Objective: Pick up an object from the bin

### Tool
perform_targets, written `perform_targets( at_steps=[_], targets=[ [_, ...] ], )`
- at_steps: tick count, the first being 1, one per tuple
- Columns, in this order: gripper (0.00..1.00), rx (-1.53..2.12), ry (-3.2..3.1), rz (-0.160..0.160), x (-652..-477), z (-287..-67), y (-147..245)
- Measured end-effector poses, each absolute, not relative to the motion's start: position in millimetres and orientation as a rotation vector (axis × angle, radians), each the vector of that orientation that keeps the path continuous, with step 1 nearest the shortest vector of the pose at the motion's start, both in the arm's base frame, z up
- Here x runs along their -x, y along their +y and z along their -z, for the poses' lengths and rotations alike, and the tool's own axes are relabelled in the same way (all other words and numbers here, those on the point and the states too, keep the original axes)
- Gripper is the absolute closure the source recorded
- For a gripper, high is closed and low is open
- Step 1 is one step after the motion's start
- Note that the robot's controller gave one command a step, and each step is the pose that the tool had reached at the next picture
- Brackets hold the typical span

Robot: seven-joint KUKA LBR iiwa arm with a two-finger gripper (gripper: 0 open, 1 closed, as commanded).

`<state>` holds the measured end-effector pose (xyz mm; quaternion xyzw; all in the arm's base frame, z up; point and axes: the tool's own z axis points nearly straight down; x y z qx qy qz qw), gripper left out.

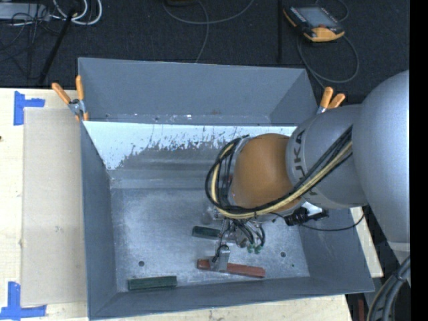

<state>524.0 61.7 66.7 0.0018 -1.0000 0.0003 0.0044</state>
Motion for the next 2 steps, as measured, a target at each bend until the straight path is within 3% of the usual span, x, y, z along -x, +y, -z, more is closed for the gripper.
perform_targets(
  at_steps=[1,2],
  targets=[
    [1.0,-0.006,-3.141,0.001,-527.1,-70.7,62.8],
    [1.0,-0.062,-3.149,-0.002,-520.9,-201.5,15.6]
  ],
)
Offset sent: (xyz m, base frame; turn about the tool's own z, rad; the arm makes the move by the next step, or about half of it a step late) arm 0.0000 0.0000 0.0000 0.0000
